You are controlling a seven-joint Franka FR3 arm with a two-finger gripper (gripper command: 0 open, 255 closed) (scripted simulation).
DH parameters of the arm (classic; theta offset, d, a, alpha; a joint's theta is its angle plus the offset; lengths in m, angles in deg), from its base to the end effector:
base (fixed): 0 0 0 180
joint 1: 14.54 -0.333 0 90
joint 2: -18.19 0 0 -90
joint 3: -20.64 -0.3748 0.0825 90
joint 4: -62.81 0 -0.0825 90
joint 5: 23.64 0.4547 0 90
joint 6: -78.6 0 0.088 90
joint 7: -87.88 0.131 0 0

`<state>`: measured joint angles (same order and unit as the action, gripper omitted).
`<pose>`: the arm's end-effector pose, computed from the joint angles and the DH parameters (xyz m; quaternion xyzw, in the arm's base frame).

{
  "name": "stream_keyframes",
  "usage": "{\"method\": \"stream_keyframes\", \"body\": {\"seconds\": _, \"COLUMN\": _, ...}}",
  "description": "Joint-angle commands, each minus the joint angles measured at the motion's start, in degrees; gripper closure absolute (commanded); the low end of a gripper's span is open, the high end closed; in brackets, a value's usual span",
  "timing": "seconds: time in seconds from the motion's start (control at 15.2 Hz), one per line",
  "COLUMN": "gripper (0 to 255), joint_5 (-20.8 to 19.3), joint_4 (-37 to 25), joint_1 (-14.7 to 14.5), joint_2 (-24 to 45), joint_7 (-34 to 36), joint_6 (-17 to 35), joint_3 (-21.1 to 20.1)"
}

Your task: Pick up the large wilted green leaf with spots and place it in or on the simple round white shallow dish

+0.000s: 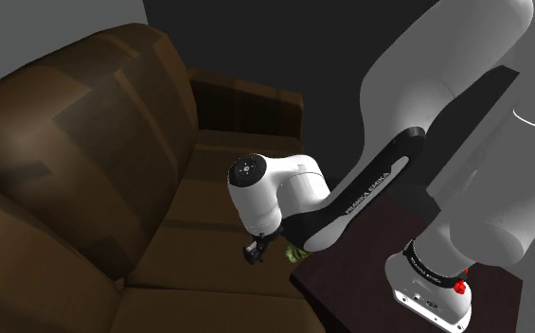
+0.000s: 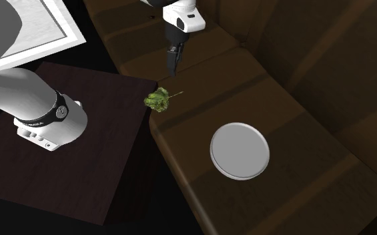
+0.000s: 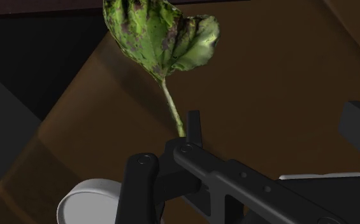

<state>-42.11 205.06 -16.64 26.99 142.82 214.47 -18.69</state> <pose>0.3650 0.3237 0.2005 0.9929 0.0131 -0.0345 0.1132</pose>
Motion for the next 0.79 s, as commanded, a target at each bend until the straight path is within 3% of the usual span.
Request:
{"method": "stream_keyframes", "body": {"seconds": 0.0, "gripper": 0, "joint_5": -2.70, "joint_4": 0.26, "joint_1": -0.45, "joint_2": 2.21, "joint_7": 2.05, "joint_6": 1.68, "joint_3": 0.92}}
{"method": "stream_keyframes", "body": {"seconds": 0.53, "gripper": 0, "joint_5": -2.67, "joint_4": 0.26, "joint_1": -0.51, "joint_2": 2.19, "joint_7": 2.03, "joint_6": 1.68, "joint_3": 0.98}}
{"method": "stream_keyframes", "body": {"seconds": 0.59, "gripper": 255, "joint_5": -2.67, "joint_4": 0.26, "joint_1": -0.51, "joint_2": 2.19, "joint_7": 2.03, "joint_6": 1.68, "joint_3": 0.98}}
{"method": "stream_keyframes", "body": {"seconds": 0.73, "gripper": 255, "joint_5": -2.67, "joint_4": 0.26, "joint_1": -0.51, "joint_2": 2.19, "joint_7": 2.03, "joint_6": 1.68, "joint_3": 0.98}}
